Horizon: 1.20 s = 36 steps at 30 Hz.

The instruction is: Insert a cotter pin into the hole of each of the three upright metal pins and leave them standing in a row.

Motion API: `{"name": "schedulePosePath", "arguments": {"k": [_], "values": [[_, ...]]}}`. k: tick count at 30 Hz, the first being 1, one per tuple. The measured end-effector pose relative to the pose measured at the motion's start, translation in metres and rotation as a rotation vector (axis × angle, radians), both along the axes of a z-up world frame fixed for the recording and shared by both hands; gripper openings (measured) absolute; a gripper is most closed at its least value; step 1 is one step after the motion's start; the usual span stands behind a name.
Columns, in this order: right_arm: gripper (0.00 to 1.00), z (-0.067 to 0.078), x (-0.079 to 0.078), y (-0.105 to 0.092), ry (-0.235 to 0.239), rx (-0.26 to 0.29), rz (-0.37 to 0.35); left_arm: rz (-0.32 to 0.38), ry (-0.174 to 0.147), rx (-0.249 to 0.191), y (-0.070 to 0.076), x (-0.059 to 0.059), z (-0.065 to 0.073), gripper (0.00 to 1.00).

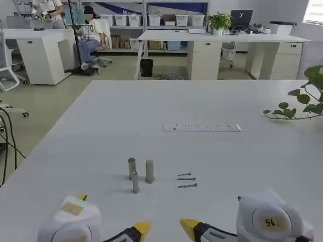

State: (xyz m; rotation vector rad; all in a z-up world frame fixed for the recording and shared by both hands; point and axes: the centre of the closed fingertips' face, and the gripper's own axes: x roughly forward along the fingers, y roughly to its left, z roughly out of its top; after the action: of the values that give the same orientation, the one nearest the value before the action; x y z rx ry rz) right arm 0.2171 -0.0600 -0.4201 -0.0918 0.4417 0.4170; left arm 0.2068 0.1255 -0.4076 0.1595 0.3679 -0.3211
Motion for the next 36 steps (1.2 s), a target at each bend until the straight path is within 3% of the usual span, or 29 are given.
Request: {"name": "schedulePosePath", "arguments": {"k": [36], "values": [[0.78, 0.0014, -0.0014, 0.0042, -0.008, 0.005, 0.022, -0.009, -0.008, 0.001, -0.0013, -0.0003, 0.0029, 0.82]]}}
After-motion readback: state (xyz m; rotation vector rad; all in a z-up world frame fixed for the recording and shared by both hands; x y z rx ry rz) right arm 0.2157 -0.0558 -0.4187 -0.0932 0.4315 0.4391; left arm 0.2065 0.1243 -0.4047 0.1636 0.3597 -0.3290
